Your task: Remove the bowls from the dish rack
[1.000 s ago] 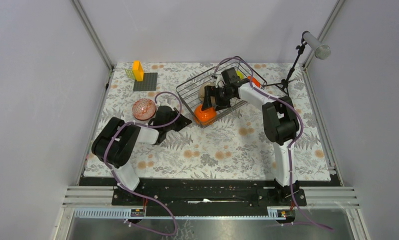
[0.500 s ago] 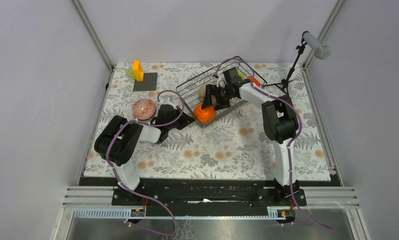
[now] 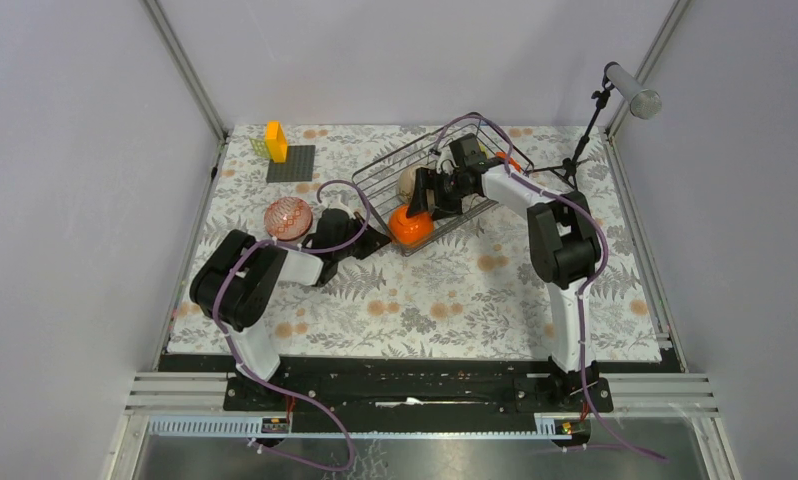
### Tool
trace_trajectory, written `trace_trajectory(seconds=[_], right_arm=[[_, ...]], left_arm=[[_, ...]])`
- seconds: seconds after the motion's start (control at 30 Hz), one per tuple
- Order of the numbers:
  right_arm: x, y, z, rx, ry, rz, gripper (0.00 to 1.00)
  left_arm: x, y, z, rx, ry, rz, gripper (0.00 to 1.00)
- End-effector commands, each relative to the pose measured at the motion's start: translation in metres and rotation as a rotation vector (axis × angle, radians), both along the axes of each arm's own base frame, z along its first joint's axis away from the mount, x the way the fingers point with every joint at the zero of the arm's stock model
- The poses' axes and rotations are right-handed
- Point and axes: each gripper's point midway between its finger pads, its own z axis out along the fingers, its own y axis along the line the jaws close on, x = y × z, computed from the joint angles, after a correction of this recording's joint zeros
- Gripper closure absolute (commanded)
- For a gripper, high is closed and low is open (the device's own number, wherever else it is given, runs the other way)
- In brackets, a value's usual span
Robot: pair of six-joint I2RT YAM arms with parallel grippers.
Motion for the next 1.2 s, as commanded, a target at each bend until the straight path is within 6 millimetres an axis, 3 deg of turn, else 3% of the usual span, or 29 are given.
trace_trajectory(seconds=[0.0,0.47,0.9,1.0,1.1,1.17], right_arm=[[-0.005,-0.014,0.023,-0.091,-0.055,-0.038,0.29],[0.005,-0.018,0.063,-0.101,-0.166,-0.073,0.39],[0.007,-0.018,0.102,-0.049,-0.236,-0.125,0.47],[0.010,-0.019,0.115,-0.038,-0.260,-0.144,0.47],[0.013,-0.020,0.134,-0.019,-0.297,-0.162,0.47],[0.013,-0.020,0.148,0.002,-0.324,-0.173,0.46]], left_arm=[[0.010,-0.004,0.030,-0.007,-0.101,0.000,1.00],[-0.005,0.024,0.045,0.088,-0.128,0.058,1.00],[-0.021,0.052,0.103,0.142,-0.244,0.120,0.99],[-0.022,0.052,0.120,0.148,-0.273,0.113,0.92],[-0.021,0.052,0.134,0.139,-0.286,0.108,0.63],[-0.021,0.047,0.144,0.104,-0.314,0.093,0.50]])
